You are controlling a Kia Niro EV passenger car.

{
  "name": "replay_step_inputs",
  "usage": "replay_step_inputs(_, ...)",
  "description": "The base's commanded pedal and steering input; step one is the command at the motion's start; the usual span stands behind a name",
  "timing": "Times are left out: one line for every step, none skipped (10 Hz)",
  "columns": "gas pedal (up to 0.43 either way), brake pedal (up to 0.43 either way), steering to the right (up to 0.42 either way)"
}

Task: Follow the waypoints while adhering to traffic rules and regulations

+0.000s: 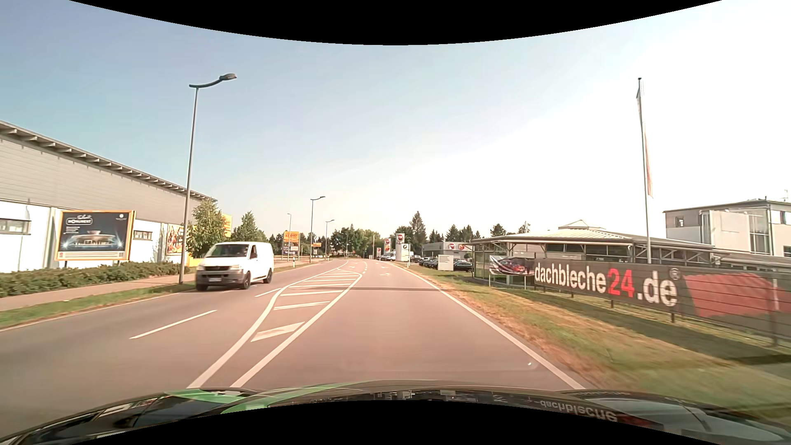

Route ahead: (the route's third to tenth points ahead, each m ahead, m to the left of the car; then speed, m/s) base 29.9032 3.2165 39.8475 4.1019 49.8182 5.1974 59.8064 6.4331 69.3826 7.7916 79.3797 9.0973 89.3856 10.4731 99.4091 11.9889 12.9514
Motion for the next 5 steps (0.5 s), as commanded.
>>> replay_step_inputs(0.087, 0.0, -0.001)
replay_step_inputs(0.087, 0.0, -0.003)
replay_step_inputs(0.087, 0.0, -0.007)
replay_step_inputs(0.087, 0.0, -0.008)
replay_step_inputs(0.087, 0.0, -0.008)
